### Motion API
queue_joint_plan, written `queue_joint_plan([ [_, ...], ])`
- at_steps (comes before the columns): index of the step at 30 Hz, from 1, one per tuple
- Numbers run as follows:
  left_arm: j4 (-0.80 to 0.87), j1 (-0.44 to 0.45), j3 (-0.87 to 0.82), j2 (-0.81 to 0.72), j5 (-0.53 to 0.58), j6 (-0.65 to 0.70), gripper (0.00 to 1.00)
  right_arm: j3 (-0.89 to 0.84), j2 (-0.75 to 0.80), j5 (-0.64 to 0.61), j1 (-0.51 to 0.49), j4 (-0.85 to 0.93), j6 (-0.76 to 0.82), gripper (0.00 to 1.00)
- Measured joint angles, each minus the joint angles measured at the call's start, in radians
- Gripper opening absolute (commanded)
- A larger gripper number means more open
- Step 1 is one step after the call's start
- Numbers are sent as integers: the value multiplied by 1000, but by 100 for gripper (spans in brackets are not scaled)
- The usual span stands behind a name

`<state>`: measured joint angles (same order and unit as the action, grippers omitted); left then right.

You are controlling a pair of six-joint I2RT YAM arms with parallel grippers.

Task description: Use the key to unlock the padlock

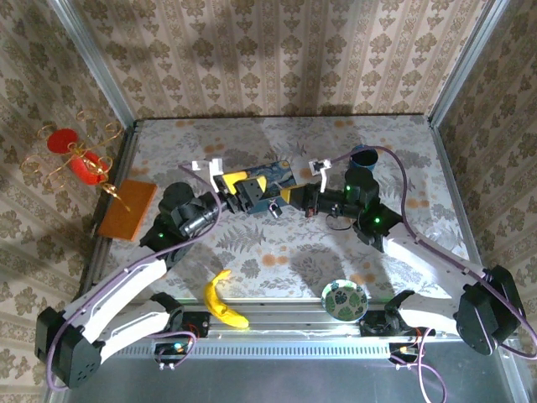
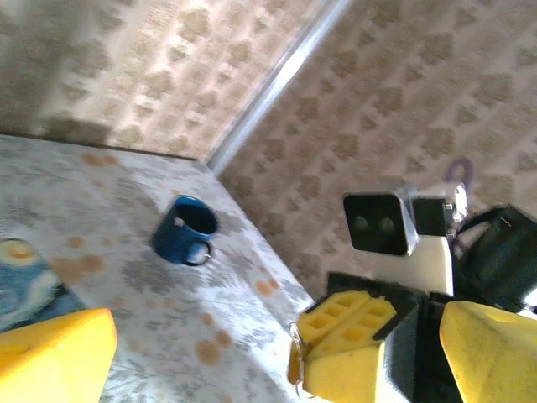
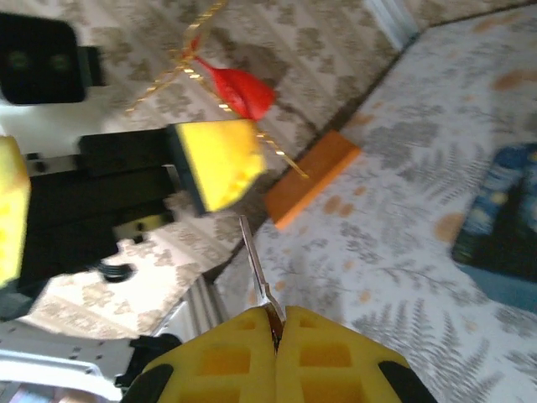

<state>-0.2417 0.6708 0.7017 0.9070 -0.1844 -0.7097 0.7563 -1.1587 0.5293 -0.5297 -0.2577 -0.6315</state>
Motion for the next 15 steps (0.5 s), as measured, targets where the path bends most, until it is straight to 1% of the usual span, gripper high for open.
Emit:
queue_joint_plan([
  [4, 167, 55, 11, 26, 194, -11, 100, -32, 32, -102, 18, 130, 4, 0],
  [6, 224, 85, 14, 66, 266, -31, 100, -44, 41, -142, 23, 187, 8, 0],
  [10, 291, 143, 30, 196, 361, -70, 100, -77, 51, -213, 26, 289, 12, 0],
  [15, 312, 214, 55, 372, 434, -117, 100, -132, 75, -280, 26, 362, 11, 0],
])
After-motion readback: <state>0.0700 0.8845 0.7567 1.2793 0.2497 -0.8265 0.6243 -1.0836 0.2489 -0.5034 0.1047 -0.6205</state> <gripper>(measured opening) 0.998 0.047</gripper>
